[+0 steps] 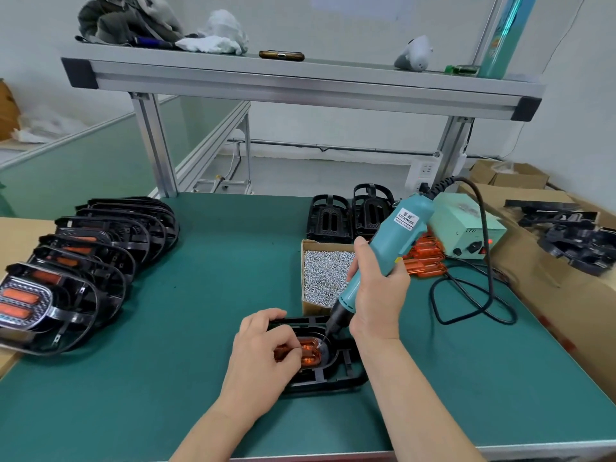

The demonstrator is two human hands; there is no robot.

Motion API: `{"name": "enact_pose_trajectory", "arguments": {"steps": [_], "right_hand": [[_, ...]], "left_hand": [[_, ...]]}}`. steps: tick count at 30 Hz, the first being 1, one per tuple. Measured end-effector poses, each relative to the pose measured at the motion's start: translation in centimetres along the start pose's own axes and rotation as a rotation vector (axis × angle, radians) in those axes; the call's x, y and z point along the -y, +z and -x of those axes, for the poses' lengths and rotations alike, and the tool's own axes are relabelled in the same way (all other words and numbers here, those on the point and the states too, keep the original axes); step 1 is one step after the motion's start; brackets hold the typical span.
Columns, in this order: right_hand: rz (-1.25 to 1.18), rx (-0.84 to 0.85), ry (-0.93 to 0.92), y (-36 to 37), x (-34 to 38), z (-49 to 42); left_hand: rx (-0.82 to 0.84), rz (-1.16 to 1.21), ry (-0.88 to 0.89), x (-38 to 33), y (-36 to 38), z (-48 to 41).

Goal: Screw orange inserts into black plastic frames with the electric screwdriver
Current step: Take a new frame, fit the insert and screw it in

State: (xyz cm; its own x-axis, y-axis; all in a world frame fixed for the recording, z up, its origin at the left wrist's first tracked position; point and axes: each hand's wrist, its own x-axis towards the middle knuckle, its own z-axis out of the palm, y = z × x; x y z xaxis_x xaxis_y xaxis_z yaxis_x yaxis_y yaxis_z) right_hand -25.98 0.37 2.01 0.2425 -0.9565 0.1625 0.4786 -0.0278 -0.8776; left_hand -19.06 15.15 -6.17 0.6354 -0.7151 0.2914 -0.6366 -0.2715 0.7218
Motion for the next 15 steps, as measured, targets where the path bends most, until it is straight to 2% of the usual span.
{"name": "enact_pose_trajectory", "arguments": {"steps": [10, 15], "right_hand": [[0.049, 0.063, -0.06, 0.6, -0.3, 0.8], [0.093, 0.191, -0.099, 1.5, -0.3, 1.4]], "left_hand": [[-0.006, -0.003, 0.01, 0.1, 0.1, 0.0], [-0.006, -0.001, 0.015, 0.3, 0.2, 0.1]]}}
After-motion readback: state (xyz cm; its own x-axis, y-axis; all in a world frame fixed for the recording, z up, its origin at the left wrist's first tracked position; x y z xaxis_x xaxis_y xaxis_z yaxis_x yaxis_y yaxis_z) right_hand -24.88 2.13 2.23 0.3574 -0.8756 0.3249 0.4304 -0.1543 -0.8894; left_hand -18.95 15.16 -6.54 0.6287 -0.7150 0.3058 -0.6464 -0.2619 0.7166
